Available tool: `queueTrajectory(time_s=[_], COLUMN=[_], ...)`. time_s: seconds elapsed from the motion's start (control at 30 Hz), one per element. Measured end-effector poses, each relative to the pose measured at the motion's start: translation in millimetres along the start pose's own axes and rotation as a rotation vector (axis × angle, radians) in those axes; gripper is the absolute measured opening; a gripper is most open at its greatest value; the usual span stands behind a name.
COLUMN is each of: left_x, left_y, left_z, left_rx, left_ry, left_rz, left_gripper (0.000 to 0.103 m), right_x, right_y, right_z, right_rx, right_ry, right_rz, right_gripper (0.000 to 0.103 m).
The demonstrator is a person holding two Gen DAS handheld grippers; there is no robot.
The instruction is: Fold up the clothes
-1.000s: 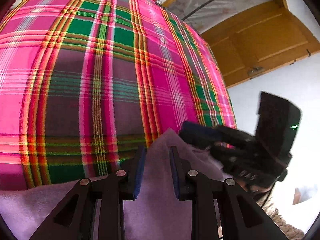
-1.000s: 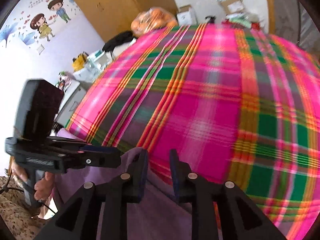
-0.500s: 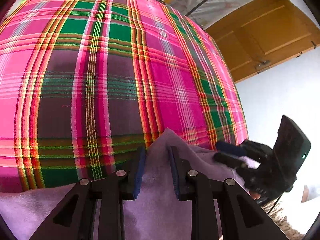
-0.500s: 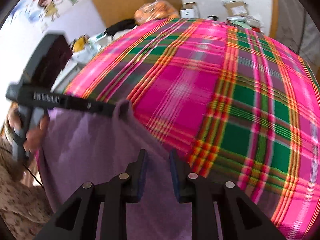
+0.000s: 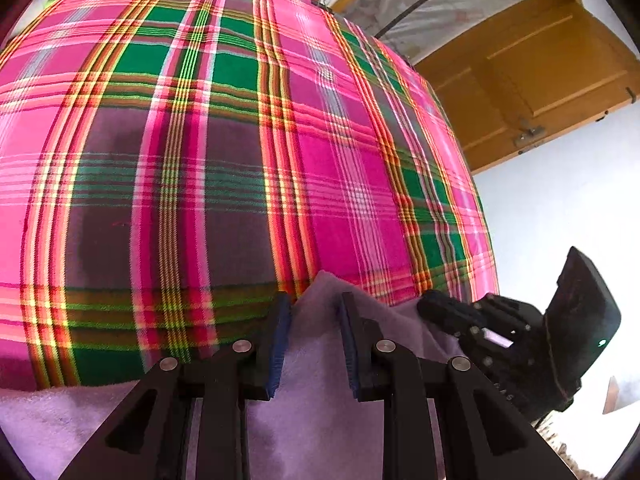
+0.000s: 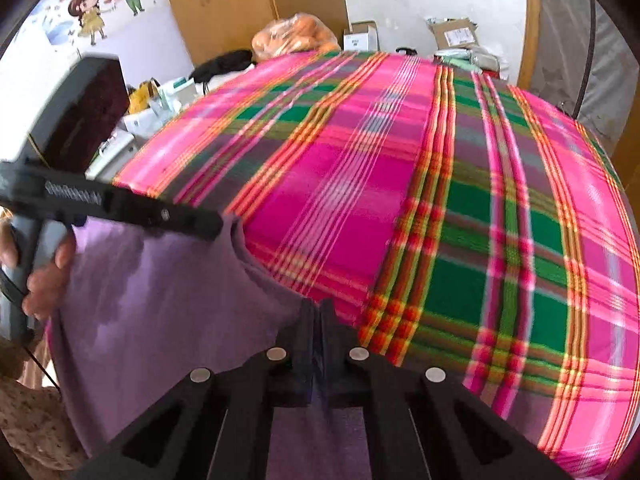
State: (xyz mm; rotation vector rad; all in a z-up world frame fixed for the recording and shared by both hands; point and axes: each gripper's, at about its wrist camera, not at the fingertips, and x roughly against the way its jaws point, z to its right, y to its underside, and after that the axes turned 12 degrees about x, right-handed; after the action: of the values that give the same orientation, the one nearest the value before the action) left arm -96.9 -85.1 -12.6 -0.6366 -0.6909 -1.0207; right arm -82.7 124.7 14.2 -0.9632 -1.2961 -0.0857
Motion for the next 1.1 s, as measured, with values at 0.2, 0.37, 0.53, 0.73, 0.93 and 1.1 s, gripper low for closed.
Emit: queueTrajectory(time_s=[0.2,0.37,0.53,0.73,0.93,1.1], left_x=[-3.3,-4.0,5.9,28.7,39.1,50.8], left_y=[-0.6,1.1,5.5,19.3,47.4,78.3], left_z=[2.8,5.8,1.6,-2.9,-9.0,-17.7], left_rx=[0.005,-0.007,0.009,0.002,-0.011,-0.031], left_ry=[0.003,-0.010,-0.004,0.014,0.023,0.025], left_rz=[0.020,0.026,0.034,0.085,0.085,0.107], left_gripper=[0.029,0.030,0.030,0.031,0.031,0.031], right_x=[2.7,26.3,65.0,94.1,86.0,82.7], right_y=[6.6,18.0,44.0,82.7,112.2,128.6], right_z=[15.0,19.8,28.4,13.4,-22.9,-48.7], right_rx=[-0.083,-0.139,-0.203,-0.278,-0.262,-0.250], right_ry=[-0.018,0.030,0.143,0.189,0.209,0.237], right_rz=[0.017,0.048,0.074,0.109,0.076,0.087], right_gripper=[0.009,0.018,0.021,0.028,0.029,0.037])
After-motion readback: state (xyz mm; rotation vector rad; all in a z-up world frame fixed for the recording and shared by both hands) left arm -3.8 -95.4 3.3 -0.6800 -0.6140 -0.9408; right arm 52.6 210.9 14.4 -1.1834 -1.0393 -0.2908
